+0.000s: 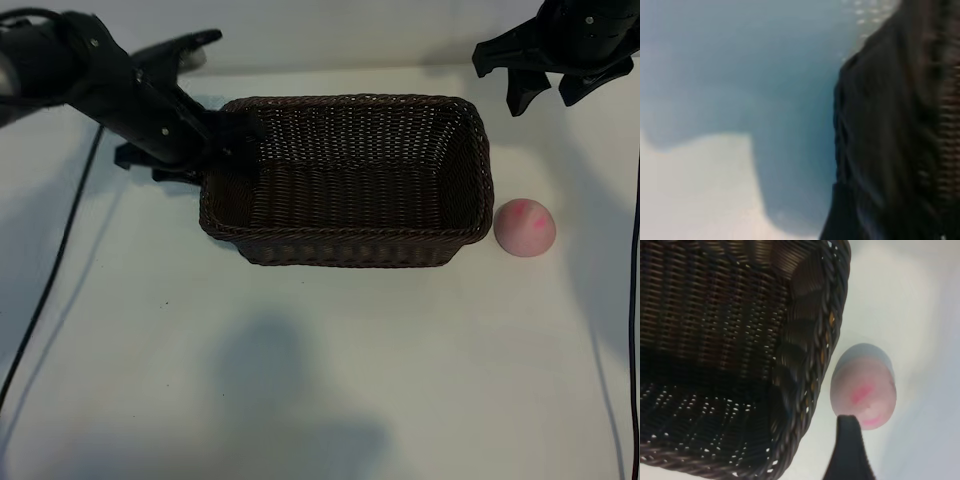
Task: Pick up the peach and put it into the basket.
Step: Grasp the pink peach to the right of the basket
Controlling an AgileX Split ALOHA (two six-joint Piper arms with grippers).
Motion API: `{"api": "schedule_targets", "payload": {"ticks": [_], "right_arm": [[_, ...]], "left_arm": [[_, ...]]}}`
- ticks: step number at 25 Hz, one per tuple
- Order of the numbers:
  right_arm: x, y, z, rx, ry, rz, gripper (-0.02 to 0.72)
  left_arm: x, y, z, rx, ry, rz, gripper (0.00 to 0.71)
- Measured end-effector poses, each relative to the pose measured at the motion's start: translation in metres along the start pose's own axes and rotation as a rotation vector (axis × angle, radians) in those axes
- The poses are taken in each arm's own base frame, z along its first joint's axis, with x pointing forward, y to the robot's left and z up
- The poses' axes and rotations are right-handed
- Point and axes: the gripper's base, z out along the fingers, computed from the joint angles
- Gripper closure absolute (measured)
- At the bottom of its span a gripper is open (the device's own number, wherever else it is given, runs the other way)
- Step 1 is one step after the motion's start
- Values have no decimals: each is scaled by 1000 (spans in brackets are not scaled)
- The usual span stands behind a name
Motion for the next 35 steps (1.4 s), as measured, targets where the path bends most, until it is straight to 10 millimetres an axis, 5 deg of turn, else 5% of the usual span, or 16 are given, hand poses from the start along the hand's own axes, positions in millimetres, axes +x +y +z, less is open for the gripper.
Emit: {"api": "schedule_targets", "payload": {"ticks": [11, 20, 35], "right_arm": [[0, 0, 0, -1, 0, 0, 189], [-1, 0, 4, 1, 10, -23, 189], [18, -10, 61, 77, 89, 49, 189]], "left_arm": [[-6, -14, -81, -83, -145, 82, 140], [-6, -15, -84, -82, -157, 84, 140], [-7, -11, -85, -120, -161, 120, 138]]}}
